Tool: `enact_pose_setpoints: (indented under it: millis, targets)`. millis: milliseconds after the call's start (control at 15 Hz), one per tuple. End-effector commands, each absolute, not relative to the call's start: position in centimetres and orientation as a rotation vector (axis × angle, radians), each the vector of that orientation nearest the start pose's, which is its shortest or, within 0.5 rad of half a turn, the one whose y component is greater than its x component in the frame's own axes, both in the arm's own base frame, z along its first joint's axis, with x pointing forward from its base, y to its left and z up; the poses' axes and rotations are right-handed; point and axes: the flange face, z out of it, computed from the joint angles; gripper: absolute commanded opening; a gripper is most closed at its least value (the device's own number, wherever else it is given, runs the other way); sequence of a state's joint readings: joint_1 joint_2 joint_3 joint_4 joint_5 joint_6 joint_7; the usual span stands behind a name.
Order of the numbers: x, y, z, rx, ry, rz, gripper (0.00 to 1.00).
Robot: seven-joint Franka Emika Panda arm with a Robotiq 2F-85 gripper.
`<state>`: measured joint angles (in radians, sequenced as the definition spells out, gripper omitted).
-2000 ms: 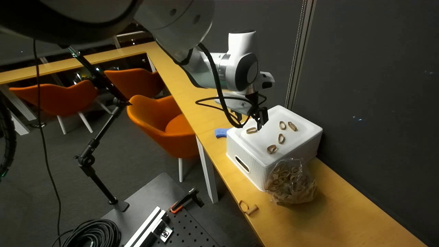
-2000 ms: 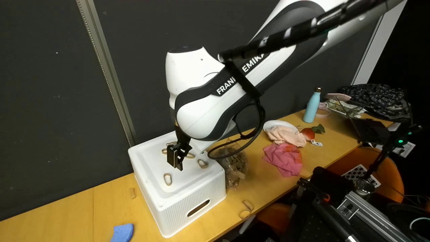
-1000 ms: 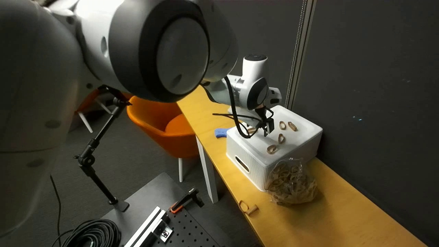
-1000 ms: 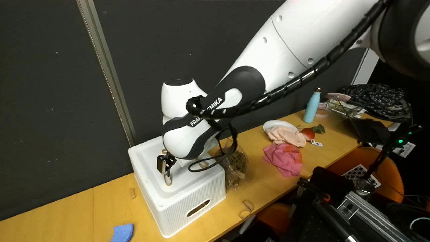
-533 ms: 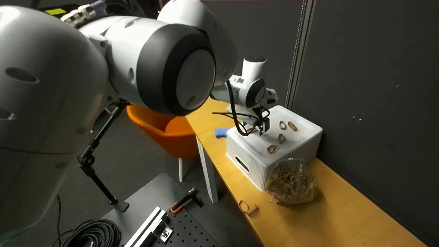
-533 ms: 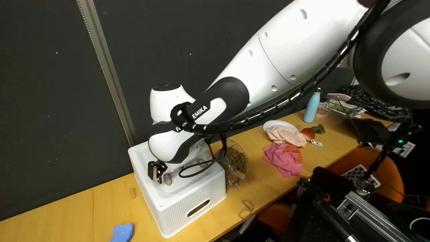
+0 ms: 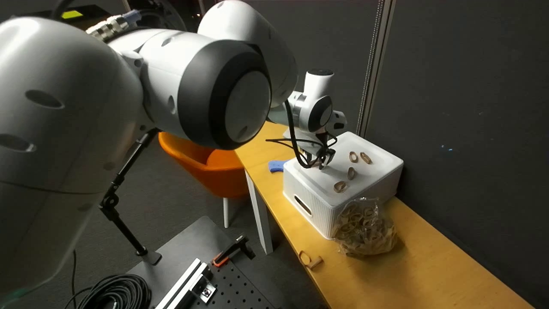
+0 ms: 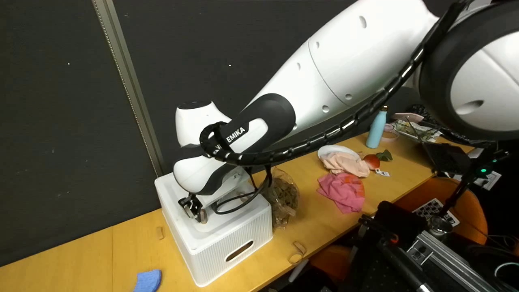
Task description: Put some rubber bands from the top of the storage container in the plastic.
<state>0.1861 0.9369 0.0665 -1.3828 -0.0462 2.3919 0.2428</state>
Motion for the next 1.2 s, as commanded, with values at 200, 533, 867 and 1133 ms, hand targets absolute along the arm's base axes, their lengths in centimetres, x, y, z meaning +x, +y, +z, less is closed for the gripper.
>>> enact_pose_setpoints:
  millis: [200, 533, 867, 1133]
  targets:
    - [72.5, 17.4, 14.6, -3.086, 0.003, -0.055, 0.05]
    - [72.1, 17.7, 15.3, -3.079, 0.026, -0.054, 0.01]
    - [71.3, 14.8, 17.9, -3.102, 0.141, -0.062, 0.01]
    - [69.6, 10.9, 21.5, -3.133, 0.283, -0.068, 0.01]
